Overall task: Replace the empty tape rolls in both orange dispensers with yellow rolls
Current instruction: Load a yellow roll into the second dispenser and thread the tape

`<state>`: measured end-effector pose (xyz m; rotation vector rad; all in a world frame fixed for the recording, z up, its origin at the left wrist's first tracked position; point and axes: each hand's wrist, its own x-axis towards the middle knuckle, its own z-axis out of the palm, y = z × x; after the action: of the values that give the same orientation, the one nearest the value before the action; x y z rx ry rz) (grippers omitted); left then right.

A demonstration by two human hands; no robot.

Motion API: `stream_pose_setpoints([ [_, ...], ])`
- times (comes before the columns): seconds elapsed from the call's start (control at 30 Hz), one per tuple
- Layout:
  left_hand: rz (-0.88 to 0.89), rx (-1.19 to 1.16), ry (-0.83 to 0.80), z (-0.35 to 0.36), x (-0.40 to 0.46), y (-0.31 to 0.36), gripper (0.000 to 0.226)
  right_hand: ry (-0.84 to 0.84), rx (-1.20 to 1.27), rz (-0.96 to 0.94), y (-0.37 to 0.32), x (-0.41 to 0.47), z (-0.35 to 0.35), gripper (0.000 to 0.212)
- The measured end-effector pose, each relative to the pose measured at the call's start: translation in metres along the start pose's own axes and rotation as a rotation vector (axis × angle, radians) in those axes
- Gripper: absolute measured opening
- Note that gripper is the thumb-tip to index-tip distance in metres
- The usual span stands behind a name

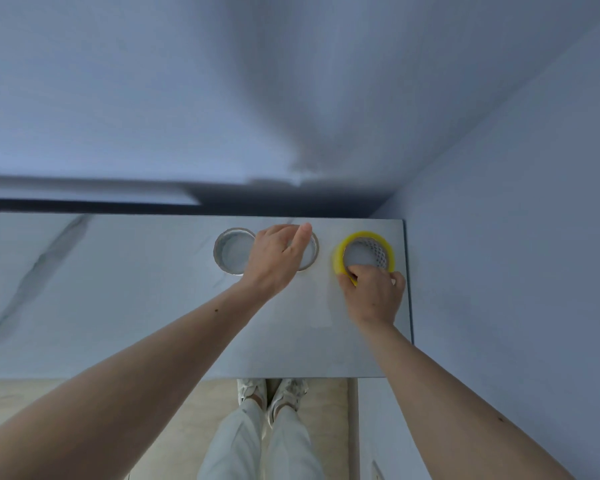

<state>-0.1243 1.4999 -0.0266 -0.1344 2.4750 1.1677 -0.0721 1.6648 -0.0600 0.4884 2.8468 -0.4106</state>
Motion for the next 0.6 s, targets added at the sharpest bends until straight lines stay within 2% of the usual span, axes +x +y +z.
stream_pose_setpoints([
  [0.2, -0.127, -0.186, -0.095, -0.008, -0.014, 0.024, 0.053, -0.006, 0.346, 0.189, -0.007, 0.009, -0.032, 0.03],
  [0.4, -0.255, -0.478, -0.195, -0.015, -0.017, 0.042, 0.03, -0.151, 0.931, 0.528, -0.028, 0.012, -0.08, 0.031],
  [0.47, -0.277, -0.555, -0.218, -0.021, -0.023, 0.051, 0.032, -0.204, 1.028, 0.565, -0.037, 0.01, -0.092, 0.031],
  [0.6, -0.307, -0.69, -0.208, -0.038, -0.039, 0.06, 0.044, -0.341, 1.137, 0.53, -0.062, 0.002, -0.122, 0.014],
])
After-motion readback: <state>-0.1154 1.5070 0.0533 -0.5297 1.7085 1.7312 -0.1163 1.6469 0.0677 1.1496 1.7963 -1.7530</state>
